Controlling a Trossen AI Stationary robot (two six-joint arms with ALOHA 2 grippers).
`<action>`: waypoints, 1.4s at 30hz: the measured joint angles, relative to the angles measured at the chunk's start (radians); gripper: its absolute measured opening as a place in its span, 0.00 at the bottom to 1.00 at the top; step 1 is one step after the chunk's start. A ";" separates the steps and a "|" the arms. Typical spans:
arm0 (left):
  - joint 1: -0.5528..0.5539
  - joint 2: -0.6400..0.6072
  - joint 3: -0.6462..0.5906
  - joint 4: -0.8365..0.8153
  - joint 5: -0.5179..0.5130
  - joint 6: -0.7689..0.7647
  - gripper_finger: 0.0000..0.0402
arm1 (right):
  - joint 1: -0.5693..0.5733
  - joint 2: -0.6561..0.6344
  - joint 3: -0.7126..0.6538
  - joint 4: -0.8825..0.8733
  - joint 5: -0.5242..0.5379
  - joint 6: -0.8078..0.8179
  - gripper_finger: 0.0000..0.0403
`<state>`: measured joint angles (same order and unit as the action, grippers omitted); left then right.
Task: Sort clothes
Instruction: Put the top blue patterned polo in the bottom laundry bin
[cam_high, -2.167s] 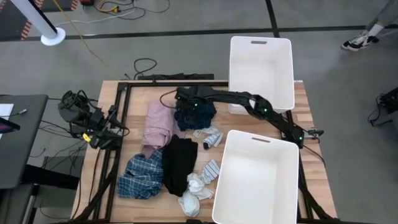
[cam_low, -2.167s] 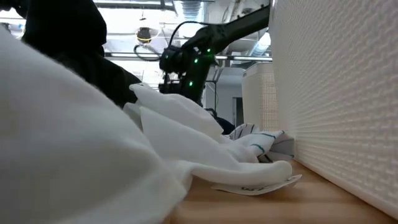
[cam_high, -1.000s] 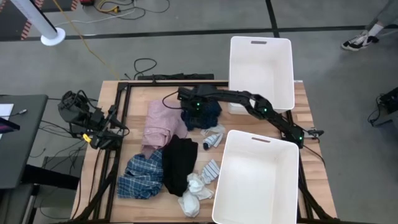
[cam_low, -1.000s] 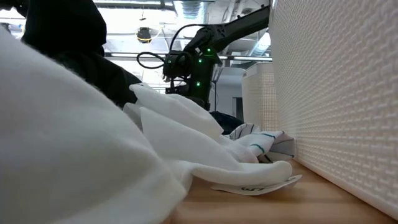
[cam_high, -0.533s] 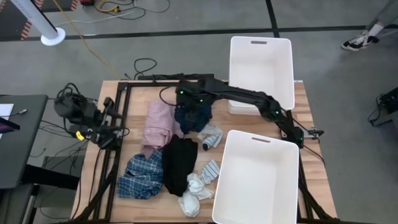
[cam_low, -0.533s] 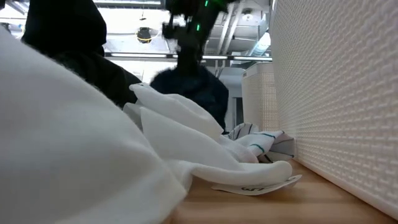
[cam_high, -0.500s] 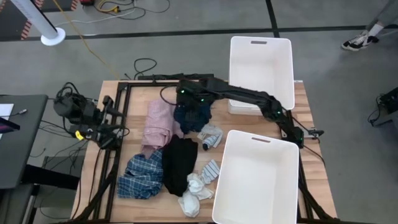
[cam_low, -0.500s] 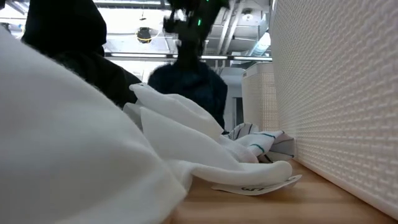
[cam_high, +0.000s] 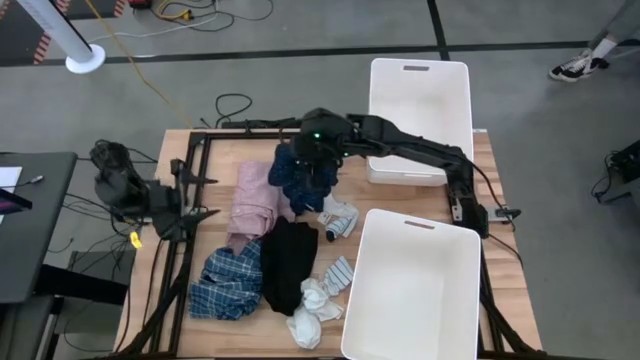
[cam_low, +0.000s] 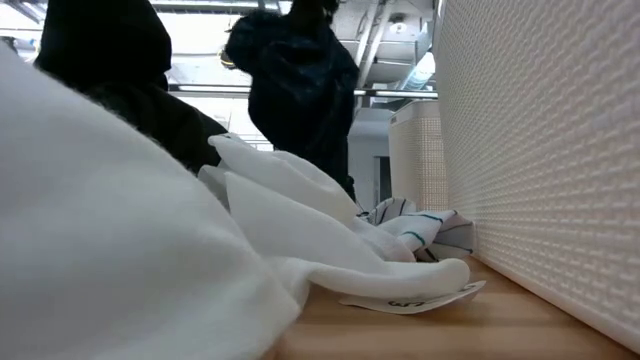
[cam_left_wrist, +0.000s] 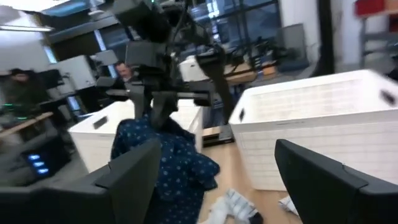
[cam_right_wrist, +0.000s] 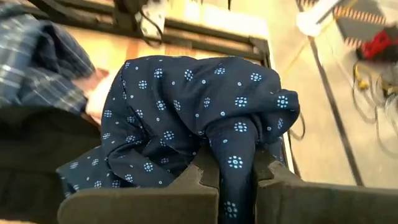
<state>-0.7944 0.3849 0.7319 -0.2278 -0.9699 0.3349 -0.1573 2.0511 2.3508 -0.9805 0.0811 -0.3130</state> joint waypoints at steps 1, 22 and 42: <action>0.004 0.033 0.000 0.031 -0.029 0.017 0.78 | 0.006 -0.006 0.000 0.013 0.000 -0.007 0.07; 0.696 0.394 -0.001 0.309 0.538 -0.113 0.77 | 0.112 -0.037 0.004 0.084 -0.038 -0.089 0.07; 0.987 0.784 0.000 0.694 1.235 -0.245 0.68 | 0.118 -0.035 0.004 -0.034 -0.070 -0.112 0.07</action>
<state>0.1925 1.1692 0.7315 0.4661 0.2655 0.0895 -0.0390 2.0163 2.3550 -1.0146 0.0115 -0.4253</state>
